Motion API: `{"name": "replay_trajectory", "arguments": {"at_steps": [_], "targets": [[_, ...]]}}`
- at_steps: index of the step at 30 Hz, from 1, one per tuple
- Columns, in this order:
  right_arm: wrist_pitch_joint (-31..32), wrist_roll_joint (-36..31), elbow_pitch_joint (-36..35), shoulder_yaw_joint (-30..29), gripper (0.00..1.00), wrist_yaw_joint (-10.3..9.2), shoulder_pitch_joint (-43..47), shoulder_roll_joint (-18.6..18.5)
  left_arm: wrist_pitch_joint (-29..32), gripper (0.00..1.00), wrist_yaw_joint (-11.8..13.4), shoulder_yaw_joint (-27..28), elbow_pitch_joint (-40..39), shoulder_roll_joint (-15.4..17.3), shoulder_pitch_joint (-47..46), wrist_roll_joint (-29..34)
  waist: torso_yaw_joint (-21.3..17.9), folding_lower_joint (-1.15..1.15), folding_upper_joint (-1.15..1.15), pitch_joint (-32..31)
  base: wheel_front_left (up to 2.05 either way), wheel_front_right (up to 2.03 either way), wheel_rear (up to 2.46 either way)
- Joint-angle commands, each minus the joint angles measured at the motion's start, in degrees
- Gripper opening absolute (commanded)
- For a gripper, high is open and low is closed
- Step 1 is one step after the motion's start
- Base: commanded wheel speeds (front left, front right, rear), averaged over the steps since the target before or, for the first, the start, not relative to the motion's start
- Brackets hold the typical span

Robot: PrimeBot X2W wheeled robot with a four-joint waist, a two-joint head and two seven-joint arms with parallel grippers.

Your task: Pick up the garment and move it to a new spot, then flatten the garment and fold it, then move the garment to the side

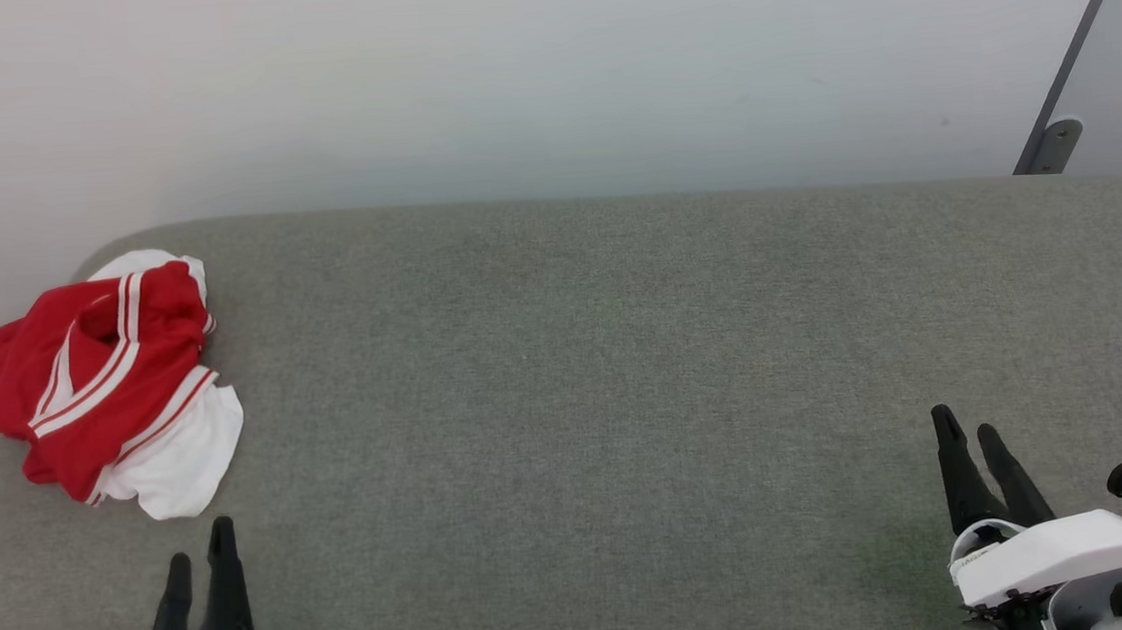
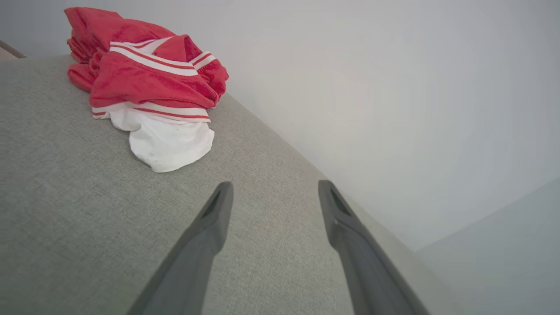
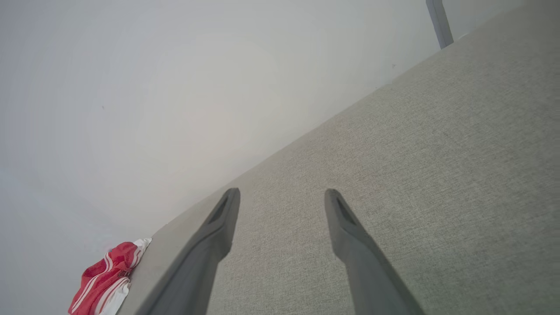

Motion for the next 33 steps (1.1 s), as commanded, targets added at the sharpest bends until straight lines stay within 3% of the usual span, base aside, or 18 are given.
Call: {"name": "replay_trajectory", "arguments": {"at_steps": [1,19,33], "targets": [[-0.6,-2.0,-0.4,-0.5,1.00,-0.03,-1.6,-0.2,-0.6,1.00,-0.6,0.6,-0.9,0.0,0.2,1.8,0.0,0.00,0.00,0.0,0.00,0.00,0.00],[-3.3,-13.5,-0.9,-1.1,1.00,-0.04,-1.4,-0.5,-3.2,1.00,-4.5,5.3,-0.9,-1.2,1.9,14.9,-0.4,0.00,0.00,-0.3,0.00,0.00,0.00],[-5.2,-20.3,-1.3,-0.6,1.00,-0.04,-1.7,-0.7,-5.1,1.00,-6.6,5.0,-0.3,0.1,2.4,23.0,-0.4,0.00,0.00,-0.5,0.00,0.00,0.00]]}}
